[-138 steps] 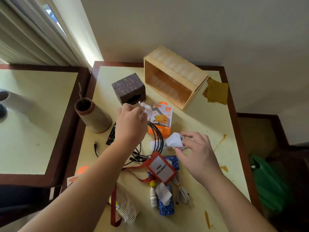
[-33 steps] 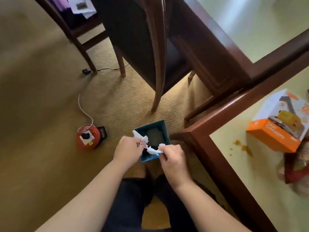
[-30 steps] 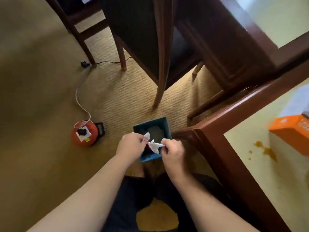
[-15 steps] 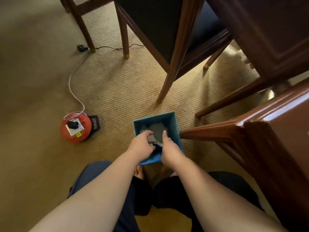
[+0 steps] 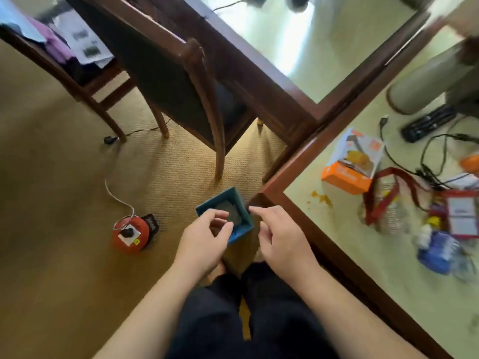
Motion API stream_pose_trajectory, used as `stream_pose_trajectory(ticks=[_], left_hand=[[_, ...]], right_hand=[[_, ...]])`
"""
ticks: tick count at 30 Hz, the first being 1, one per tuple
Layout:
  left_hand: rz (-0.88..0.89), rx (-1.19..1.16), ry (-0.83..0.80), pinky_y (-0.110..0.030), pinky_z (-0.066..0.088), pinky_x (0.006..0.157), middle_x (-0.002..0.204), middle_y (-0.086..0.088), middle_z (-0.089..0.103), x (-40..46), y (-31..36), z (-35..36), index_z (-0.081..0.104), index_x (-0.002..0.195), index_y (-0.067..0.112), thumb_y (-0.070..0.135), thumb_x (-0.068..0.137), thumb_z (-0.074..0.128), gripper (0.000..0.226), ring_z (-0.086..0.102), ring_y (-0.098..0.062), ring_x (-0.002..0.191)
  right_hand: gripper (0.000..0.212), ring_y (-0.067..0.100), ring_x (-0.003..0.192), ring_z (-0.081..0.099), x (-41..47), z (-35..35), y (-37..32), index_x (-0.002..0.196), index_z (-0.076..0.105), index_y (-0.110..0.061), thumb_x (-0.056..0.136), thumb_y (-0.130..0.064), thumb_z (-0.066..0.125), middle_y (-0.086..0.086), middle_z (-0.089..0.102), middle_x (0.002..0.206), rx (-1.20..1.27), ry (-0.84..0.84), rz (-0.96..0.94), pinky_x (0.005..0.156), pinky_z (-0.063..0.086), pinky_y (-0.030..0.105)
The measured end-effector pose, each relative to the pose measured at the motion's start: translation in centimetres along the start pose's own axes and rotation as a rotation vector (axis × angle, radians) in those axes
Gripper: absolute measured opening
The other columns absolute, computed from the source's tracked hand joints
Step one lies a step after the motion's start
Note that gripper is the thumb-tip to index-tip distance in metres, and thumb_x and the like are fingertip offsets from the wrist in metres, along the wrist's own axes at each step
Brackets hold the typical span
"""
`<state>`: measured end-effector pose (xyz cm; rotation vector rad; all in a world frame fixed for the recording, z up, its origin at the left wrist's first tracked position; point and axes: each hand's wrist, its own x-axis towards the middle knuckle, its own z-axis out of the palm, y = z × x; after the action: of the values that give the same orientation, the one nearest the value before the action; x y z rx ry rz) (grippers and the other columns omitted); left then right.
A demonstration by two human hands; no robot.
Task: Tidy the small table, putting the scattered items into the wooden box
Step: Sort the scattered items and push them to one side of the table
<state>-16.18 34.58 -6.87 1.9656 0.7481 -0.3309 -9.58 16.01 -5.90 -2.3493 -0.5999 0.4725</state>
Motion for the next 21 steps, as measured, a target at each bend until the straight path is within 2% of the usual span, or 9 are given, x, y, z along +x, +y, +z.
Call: stream_pose_trajectory(ticks=[4, 7, 9, 11, 14, 17, 19, 21], left_hand=[[0.172, 0.095, -0.076, -0.020, 0.054, 0.079, 0.096, 0.021, 0.069, -2.1, 7.6, -0.4, 0.067, 0.107, 0.038, 0.037, 0.097, 0.068, 0.011, 0.063, 0.007, 0.088], [0.279, 0.155, -0.111, -0.021, 0.058, 0.075, 0.096, 0.023, 0.066, -2.2, 12.4, 1.3, 0.064, 0.110, 0.039, 0.041, 0.098, 0.066, 0.012, 0.062, 0.006, 0.088], [0.324, 0.198, -0.132, -0.025, 0.061, 0.077, 0.099, 0.023, 0.067, -1.6, 15.1, 3.3, 0.063, 0.115, 0.038, 0.045, 0.098, 0.065, 0.018, 0.064, 0.003, 0.089], [0.338, 0.242, -0.153, -0.025, 0.060, 0.075, 0.107, 0.020, 0.067, -0.6, 17.8, 5.8, 0.059, 0.121, 0.037, 0.047, 0.097, 0.065, 0.027, 0.065, -0.002, 0.092], [0.332, 0.302, -0.154, -0.023, 0.054, 0.073, 0.119, 0.012, 0.063, 1.2, 21.2, 9.8, 0.051, 0.134, 0.034, 0.050, 0.095, 0.068, 0.046, 0.063, -0.008, 0.100], [0.312, 0.380, -0.117, -0.036, 0.057, 0.087, 0.130, 0.004, 0.060, 3.7, 22.9, 13.4, 0.039, 0.145, 0.034, 0.062, 0.086, 0.069, 0.072, 0.061, -0.018, 0.114], [0.272, 0.419, -0.096, -0.046, 0.062, 0.083, 0.127, 0.001, 0.060, 5.0, 23.6, 15.2, 0.029, 0.146, 0.040, 0.074, 0.075, 0.066, 0.087, 0.064, -0.023, 0.109], [0.234, 0.470, -0.079, -0.049, 0.063, 0.079, 0.125, -0.004, 0.057, 6.0, 24.2, 16.9, 0.021, 0.148, 0.046, 0.080, 0.069, 0.062, 0.096, 0.063, -0.027, 0.106]], right_hand=[[0.042, 0.010, 0.095, 0.061, -2.9, -8.1, 1.2, 0.132, 0.068, -0.015, 0.093, 0.001, 0.065, -0.001, 0.064, 0.113, -0.052, 0.325, 0.027, 0.088, 0.053, 0.019], [0.041, 0.010, 0.107, 0.058, -4.9, -12.4, 4.1, 0.135, 0.065, -0.018, 0.096, -0.008, 0.065, -0.004, 0.058, 0.118, -0.101, 0.459, 0.185, 0.093, 0.054, 0.025], [0.044, 0.011, 0.112, 0.054, -6.4, -14.4, 6.1, 0.140, 0.061, -0.022, 0.097, -0.015, 0.066, -0.005, 0.055, 0.120, -0.114, 0.491, 0.324, 0.093, 0.049, 0.024], [0.048, 0.011, 0.114, 0.049, -7.6, -15.9, 7.9, 0.143, 0.057, -0.026, 0.097, -0.024, 0.068, -0.004, 0.053, 0.123, -0.109, 0.492, 0.442, 0.093, 0.040, 0.022], [0.062, 0.014, 0.125, 0.047, -8.3, -17.1, 10.4, 0.150, 0.046, -0.030, 0.094, -0.039, 0.070, -0.006, 0.048, 0.134, -0.074, 0.433, 0.547, 0.096, 0.040, 0.025], [0.081, 0.018, 0.135, 0.043, -7.9, -17.3, 12.4, 0.156, 0.035, -0.030, 0.088, -0.048, 0.074, -0.005, 0.041, 0.146, -0.049, 0.345, 0.599, 0.108, 0.045, 0.035], [0.089, 0.020, 0.139, 0.041, -7.2, -17.4, 13.4, 0.159, 0.027, -0.030, 0.086, -0.051, 0.075, -0.004, 0.038, 0.151, -0.053, 0.285, 0.612, 0.112, 0.044, 0.041], [0.094, 0.021, 0.140, 0.040, -6.7, -17.6, 14.4, 0.161, 0.021, -0.032, 0.086, -0.051, 0.076, -0.003, 0.037, 0.154, -0.036, 0.243, 0.631, 0.113, 0.043, 0.043]])
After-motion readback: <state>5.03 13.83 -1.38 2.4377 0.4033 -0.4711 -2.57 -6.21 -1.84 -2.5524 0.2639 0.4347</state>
